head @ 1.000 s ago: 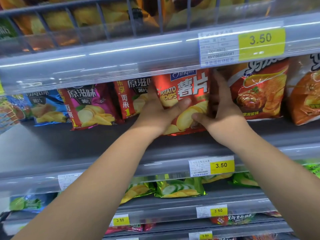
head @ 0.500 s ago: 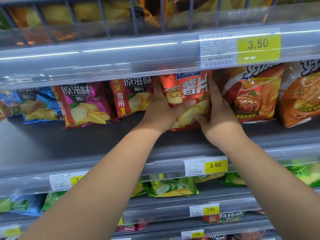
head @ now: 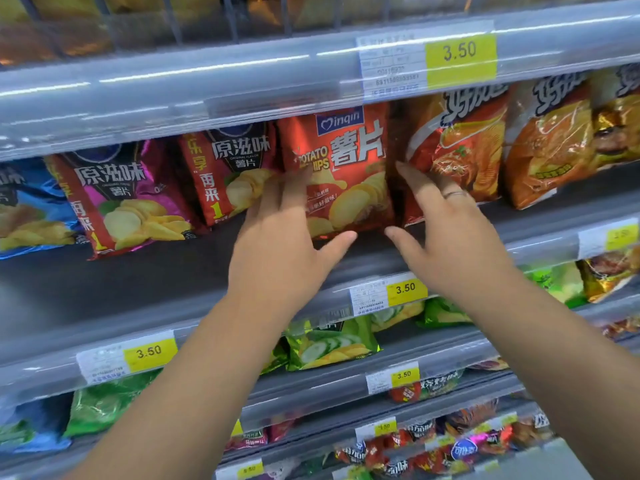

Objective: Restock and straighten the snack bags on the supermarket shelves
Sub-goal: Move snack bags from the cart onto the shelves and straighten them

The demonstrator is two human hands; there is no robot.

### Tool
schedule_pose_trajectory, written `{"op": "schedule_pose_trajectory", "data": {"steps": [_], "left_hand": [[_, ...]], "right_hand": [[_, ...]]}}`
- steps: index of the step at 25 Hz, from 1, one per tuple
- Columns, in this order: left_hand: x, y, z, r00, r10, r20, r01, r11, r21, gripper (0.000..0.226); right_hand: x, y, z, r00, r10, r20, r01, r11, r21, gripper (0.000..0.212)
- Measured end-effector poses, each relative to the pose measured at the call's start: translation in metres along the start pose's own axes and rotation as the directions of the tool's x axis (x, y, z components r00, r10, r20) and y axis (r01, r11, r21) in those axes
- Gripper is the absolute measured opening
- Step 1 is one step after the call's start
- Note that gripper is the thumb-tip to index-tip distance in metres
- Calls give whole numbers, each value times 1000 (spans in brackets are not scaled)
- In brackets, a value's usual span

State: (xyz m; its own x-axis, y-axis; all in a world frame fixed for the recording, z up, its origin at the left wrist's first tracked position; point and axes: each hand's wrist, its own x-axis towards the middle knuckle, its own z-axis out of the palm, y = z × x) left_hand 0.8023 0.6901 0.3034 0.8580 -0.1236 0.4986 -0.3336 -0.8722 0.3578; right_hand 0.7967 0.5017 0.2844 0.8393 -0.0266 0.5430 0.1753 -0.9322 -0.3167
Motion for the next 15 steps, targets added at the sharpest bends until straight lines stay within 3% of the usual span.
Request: {"op": "schedule_pose_trajectory", "data": {"steps": [3, 7, 15], "left_hand": [[-25, 5, 4, 974, 223, -28, -220, 971, 94, 72], [-54, 13, 35, 877, 479, 31, -479, 872, 100, 70], [-129, 86, 112, 752, 637, 170, -633, 770, -81, 78]], "right_hand": [[-33, 11, -7, 994, -11, -106, -5, 989, -151, 64], [-93, 26, -23, 985, 86, -149, -136, 920, -368, 64], [-226, 76, -47, 909, 388, -155, -407, 740, -536, 69]]}}
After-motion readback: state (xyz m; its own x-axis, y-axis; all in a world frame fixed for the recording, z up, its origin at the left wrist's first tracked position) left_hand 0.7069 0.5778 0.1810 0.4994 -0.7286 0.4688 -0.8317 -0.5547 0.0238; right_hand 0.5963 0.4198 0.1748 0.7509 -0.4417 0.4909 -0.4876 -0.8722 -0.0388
